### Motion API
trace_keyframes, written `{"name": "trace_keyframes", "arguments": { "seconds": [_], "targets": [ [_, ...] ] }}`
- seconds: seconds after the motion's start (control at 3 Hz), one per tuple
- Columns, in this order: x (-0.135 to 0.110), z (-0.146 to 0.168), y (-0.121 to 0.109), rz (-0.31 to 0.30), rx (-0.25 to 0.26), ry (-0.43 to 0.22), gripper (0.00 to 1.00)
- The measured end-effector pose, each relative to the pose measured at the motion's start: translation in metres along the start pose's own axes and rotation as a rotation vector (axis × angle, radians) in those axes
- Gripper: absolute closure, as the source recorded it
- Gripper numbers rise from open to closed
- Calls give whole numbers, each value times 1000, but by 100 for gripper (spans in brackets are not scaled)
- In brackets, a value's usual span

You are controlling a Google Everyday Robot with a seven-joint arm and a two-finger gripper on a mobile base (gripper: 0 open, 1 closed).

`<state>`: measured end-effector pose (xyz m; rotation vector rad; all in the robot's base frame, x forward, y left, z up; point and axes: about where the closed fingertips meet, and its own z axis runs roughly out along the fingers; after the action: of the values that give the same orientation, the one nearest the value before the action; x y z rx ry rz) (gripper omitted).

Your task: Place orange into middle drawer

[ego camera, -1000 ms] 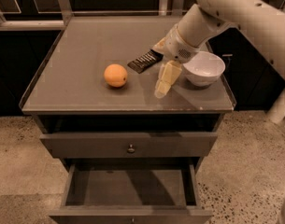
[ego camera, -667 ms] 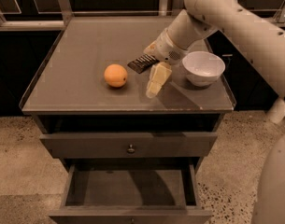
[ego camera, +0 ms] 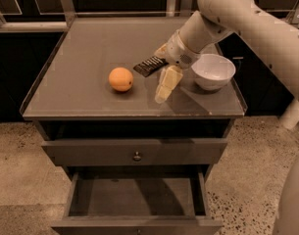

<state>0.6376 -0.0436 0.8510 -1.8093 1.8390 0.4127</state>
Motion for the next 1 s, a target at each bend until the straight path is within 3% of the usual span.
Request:
{"name": "trace_keyframes", "arguments": {
  "seconds": [0.33, 1.0],
  "targets": [
    [-11, 10, 2, 11, -8, -53, 0],
    [-46, 34, -13, -29, -38, -125, 0]
  ]
}}
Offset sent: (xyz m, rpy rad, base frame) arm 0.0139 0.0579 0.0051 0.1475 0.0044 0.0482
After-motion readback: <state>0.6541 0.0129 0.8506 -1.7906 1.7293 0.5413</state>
